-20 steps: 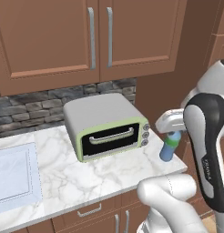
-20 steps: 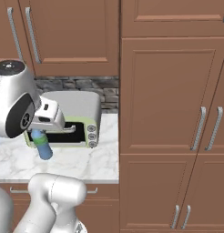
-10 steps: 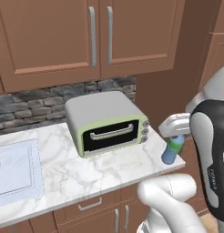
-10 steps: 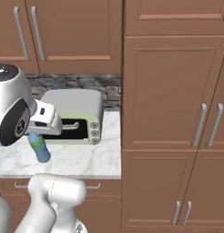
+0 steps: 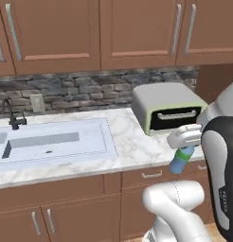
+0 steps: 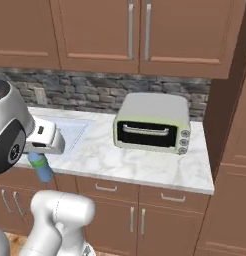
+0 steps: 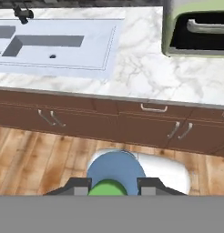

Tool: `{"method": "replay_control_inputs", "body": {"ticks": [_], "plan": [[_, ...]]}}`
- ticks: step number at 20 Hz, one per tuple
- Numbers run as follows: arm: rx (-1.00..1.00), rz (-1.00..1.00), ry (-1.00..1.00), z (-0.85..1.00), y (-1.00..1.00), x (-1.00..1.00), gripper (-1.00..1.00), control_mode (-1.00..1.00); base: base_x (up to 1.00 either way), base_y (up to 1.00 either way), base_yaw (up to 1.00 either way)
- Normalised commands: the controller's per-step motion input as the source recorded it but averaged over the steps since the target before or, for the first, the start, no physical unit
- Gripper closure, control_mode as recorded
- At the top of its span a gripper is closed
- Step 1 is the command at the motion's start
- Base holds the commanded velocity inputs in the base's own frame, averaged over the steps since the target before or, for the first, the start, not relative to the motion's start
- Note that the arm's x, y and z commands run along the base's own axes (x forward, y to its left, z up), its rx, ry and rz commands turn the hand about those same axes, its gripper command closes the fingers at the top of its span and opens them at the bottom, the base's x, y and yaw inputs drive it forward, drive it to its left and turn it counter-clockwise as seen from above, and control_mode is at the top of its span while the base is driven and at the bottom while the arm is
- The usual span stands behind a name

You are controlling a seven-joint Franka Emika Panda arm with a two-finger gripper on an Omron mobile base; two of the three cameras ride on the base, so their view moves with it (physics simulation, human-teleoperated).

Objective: Place the drinks on the dining counter in a tight cluster.

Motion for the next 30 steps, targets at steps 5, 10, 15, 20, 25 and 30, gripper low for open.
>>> {"method": "replay_control_inputs", "body": {"ticks": [5, 10, 15, 20, 25, 30], "plan": [[0.00, 0.00, 0.00, 0.00, 0.00, 0.00, 1.00, 1.00, 0.00, 0.69, 0.91], [0.00, 0.00, 0.00, 0.00, 0.00, 0.00, 1.00, 1.00, 0.00, 0.49, 0.98], [0.00, 0.00, 0.00, 0.00, 0.00, 0.00, 1.00, 1.00, 0.01, 0.48, 0.94], [0.00, 0.00, 0.00, 0.00, 0.00, 0.00, 1.00, 1.00, 0.23, 0.24, 0.89], [0.00, 0.00, 0.00, 0.00, 0.00, 0.00, 1.00, 1.00, 0.54, 0.10, 0.81], [0.00, 0.00, 0.00, 0.00, 0.00, 0.00, 1.00, 1.00, 0.83, 0.04, 0.72]]}}
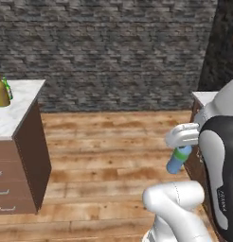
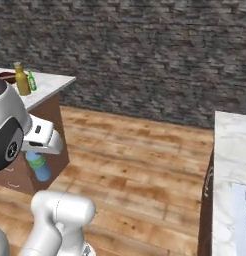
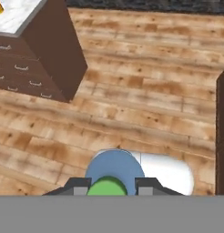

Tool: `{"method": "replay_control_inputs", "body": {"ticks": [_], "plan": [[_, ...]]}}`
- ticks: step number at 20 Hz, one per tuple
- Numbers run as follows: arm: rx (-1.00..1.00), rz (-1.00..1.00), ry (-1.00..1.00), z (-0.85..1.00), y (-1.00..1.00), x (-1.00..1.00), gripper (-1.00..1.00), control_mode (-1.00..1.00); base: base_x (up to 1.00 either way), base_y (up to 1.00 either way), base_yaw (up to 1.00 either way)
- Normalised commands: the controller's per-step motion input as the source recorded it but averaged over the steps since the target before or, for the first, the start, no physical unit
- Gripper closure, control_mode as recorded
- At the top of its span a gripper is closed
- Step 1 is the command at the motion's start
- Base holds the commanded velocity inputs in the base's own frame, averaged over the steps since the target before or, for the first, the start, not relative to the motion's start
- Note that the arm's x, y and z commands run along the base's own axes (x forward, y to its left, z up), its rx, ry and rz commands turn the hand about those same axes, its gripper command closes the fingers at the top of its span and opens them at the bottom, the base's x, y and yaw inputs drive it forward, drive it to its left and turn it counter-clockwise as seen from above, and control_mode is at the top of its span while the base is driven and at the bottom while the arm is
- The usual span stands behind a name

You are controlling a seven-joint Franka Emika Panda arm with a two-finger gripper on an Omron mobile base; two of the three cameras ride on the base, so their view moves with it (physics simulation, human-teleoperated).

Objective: Place the drinks on the dining counter in a tight cluster.

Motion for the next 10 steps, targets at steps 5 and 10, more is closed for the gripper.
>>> {"method": "replay_control_inputs", "body": {"ticks": [5, 10], "plan": [[0.00, 0.00, 0.00, 0.00, 0.00, 0.00, 1.00, 1.00, 1.00, 0.00, 0.50], [0.00, 0.00, 0.00, 0.00, 0.00, 0.00, 1.00, 1.00, 1.00, -0.07, 0.45]]}}
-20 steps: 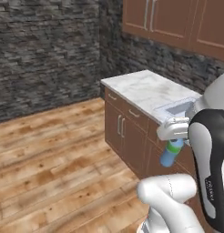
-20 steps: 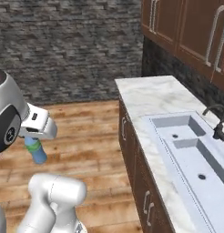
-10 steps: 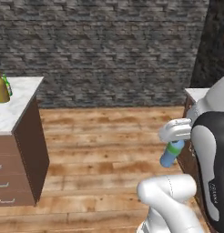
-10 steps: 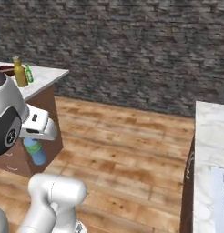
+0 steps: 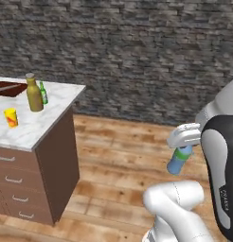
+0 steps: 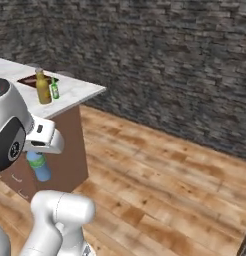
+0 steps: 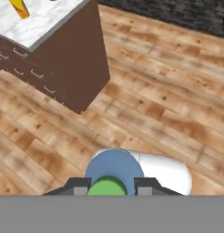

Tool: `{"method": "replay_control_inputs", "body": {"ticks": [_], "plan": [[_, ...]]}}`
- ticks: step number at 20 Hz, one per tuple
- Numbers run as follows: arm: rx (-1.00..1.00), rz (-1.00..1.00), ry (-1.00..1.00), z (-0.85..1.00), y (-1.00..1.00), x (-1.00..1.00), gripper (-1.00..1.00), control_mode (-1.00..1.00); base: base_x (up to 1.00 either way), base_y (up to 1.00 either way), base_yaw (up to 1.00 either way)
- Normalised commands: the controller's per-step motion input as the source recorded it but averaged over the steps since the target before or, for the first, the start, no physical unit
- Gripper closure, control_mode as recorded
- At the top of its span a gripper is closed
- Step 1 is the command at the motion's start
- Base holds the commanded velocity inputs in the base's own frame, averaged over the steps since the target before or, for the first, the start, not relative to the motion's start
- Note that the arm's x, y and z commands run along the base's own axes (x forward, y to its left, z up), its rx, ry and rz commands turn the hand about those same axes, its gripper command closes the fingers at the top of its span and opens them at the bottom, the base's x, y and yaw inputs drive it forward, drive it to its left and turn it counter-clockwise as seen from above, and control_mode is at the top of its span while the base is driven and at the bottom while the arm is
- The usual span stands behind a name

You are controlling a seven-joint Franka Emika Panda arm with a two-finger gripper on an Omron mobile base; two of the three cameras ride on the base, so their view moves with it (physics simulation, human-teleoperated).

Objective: Place the drinks on the dining counter in a tight cluster.

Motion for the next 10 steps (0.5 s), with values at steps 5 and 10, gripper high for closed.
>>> {"method": "replay_control_inputs", "body": {"ticks": [5, 10], "plan": [[0.00, 0.00, 0.00, 0.00, 0.00, 0.00, 1.00, 1.00, 1.00, -0.24, 0.47], [0.00, 0.00, 0.00, 0.00, 0.00, 0.00, 1.00, 1.00, 1.00, -0.26, 0.47]]}}
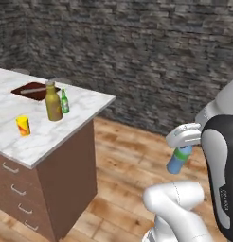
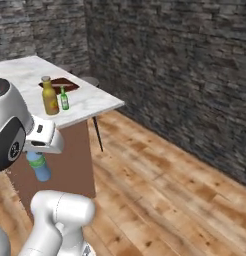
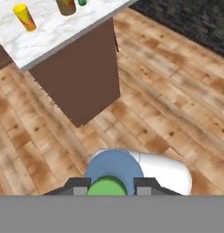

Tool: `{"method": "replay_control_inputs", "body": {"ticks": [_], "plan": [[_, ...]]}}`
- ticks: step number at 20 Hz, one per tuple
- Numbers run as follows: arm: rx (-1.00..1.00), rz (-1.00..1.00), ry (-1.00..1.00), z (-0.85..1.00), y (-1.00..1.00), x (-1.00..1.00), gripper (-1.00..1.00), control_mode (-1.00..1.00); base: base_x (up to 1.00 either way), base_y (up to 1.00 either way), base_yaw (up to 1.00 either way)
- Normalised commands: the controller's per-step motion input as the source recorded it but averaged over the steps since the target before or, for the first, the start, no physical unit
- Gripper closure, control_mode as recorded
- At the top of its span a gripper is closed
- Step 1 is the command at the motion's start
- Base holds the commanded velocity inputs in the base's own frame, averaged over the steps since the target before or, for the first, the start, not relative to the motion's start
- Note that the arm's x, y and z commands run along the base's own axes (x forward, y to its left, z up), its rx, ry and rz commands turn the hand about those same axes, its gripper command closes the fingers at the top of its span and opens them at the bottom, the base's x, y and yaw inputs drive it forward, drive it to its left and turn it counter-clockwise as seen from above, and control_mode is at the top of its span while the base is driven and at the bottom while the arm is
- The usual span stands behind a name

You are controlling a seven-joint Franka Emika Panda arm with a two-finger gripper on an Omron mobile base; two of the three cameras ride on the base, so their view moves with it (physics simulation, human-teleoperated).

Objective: Place the drinks on the dining counter in a tight cluster.

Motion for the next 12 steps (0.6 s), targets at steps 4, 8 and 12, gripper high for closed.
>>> {"method": "replay_control_inputs", "body": {"ticks": [4, 8, 12], "plan": [[0.00, 0.00, 0.00, 0.00, 0.00, 0.00, 1.00, 1.00, 1.00, -0.35, 0.51], [0.00, 0.00, 0.00, 0.00, 0.00, 0.00, 1.00, 1.00, 1.00, -0.40, 0.52], [0.00, 0.00, 0.00, 0.00, 0.00, 0.00, 1.00, 1.00, 1.00, -0.51, 0.50]]}}
